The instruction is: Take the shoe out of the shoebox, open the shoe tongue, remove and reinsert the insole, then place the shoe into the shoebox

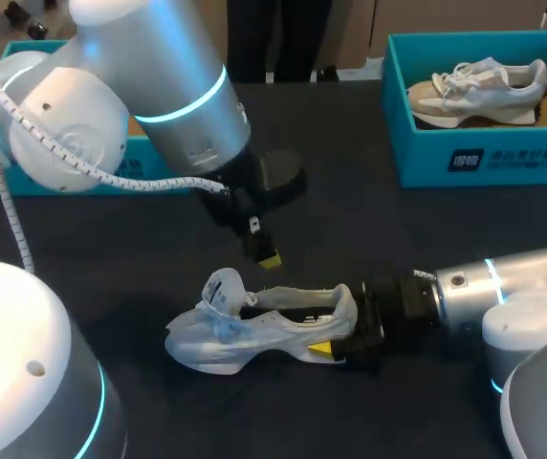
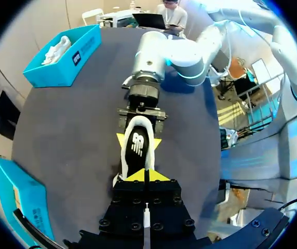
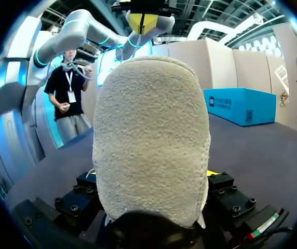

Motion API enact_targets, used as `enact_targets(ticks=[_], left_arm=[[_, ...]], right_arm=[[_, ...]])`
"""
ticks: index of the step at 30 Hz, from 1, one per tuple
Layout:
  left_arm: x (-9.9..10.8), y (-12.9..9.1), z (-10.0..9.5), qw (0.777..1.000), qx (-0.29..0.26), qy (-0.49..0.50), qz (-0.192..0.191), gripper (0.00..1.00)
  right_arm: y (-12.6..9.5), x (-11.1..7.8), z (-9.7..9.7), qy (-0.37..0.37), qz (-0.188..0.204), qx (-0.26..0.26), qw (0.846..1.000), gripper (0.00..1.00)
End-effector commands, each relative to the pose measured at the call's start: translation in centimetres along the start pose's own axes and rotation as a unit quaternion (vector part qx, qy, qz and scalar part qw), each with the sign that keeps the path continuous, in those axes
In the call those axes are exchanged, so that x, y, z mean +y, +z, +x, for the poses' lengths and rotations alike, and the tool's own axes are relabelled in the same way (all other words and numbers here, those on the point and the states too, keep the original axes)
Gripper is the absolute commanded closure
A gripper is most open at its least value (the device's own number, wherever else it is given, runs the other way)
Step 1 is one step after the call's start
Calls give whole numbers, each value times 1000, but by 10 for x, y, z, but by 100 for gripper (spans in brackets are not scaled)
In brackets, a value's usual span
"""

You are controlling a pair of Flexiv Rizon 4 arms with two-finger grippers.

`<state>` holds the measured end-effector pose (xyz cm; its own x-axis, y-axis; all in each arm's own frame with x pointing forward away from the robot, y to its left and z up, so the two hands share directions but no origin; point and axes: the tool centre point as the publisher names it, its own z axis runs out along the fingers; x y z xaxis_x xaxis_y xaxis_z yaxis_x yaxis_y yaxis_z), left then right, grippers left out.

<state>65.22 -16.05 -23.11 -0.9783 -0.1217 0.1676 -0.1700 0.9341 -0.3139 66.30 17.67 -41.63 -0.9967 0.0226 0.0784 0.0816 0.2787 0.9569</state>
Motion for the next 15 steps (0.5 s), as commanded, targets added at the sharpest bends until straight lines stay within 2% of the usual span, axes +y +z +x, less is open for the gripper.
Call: enact_targets(ticks=[1,5,11,15], left_arm=[[-2,17,-8,998,39,40,5,100],[-4,38,-7,995,36,88,0,100],[-3,64,-12,994,53,97,-5,100],[-3,64,-12,994,53,97,-5,100]], right_arm=[[1,1,0,1,3,0,1000,100],[1,1,0,1,3,0,1000,100],[1,1,0,1,3,0,1000,100],[1,1,0,1,3,0,1000,100]])
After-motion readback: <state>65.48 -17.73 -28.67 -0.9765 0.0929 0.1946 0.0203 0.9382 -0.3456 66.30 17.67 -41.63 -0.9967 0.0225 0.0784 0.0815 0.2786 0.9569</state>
